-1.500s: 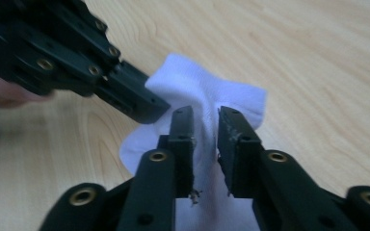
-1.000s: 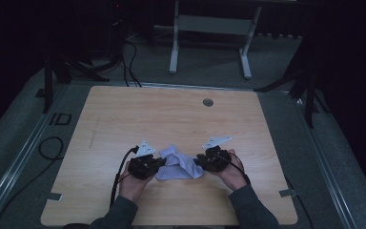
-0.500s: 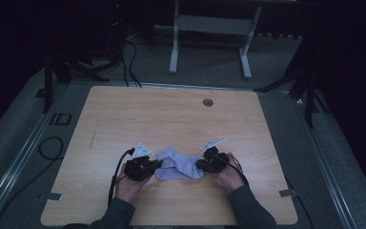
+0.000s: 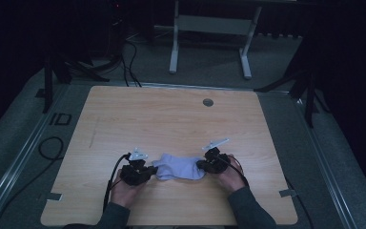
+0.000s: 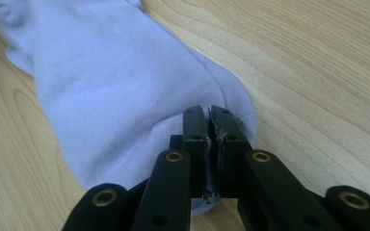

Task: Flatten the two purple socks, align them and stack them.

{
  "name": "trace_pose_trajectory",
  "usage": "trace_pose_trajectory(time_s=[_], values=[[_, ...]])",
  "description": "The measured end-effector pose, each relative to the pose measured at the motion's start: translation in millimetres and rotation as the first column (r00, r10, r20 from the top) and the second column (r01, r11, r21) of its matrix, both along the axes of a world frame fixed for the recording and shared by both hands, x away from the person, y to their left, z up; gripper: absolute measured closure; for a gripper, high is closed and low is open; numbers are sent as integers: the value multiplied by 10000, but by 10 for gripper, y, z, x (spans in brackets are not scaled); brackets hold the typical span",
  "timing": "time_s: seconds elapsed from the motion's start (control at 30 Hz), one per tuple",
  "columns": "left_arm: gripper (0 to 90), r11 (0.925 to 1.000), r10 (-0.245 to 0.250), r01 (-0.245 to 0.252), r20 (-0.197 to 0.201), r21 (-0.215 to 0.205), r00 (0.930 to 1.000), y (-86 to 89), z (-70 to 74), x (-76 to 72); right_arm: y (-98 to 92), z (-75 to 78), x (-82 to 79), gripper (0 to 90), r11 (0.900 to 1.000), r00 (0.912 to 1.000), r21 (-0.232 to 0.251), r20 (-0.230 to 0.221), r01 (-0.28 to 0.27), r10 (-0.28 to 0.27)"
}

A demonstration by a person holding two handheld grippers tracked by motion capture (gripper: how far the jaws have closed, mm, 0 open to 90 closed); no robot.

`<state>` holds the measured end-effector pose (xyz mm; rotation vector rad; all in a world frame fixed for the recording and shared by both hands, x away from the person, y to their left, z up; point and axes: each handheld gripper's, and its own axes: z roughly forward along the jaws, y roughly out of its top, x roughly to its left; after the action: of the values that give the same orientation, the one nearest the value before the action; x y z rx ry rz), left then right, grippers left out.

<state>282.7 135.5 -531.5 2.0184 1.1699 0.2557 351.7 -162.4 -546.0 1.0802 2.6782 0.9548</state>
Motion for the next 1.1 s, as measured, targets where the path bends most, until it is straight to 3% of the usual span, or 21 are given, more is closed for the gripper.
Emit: trace_pose_trajectory(time_s=[0.03,0.07,0.17,0.2,0.33,0.4,0.5,0.53,0.87,1.03,1.1], values=[[769,10000,0,0,0,0,10000,0,0,0,-2,-2,3,858,10000,10000,26,0,-10,10],[730,9998,198,-190,774,-101,9968,42,102,-36,-7,-4,7,858,10000,10000,57,-25,-20,20],[721,10000,-25,31,1106,-60,9939,5,127,-50,-6,-4,7,859,10000,10000,57,-21,-14,14],[721,10000,-25,31,1106,-60,9939,5,127,-50,-6,-4,7,859,10000,10000,57,-21,-14,14],[730,9959,-688,631,915,644,9934,-201,8,-20,2,-2,-1,861,10000,10000,23,1,40,-40],[730,9883,-898,811,631,1289,9940,-298,-83,24,5,0,-7,863,10000,10000,-42,76,20,-20],[751,9823,-886,850,143,1667,9960,-336,-206,79,13,11,-16,877,9999,9999,-127,168,-16,18],[756,9854,-852,817,168,1494,9962,-329,-218,77,13,17,-23,885,9999,9998,-132,206,-7,10],[758,9837,-872,826,221,1595,9959,-324,-217,69,-68,228,-23,891,9991,9964,375,810,207,-237],[754,9853,-881,844,183,1482,9959,-315,-221,75,-95,252,14,892,9986,9930,79,1055,521,-526],[722,9891,-812,777,229,1254,9964,-298,-215,68,-87,190,18,838,9986,9940,-100,972,518,-506]])
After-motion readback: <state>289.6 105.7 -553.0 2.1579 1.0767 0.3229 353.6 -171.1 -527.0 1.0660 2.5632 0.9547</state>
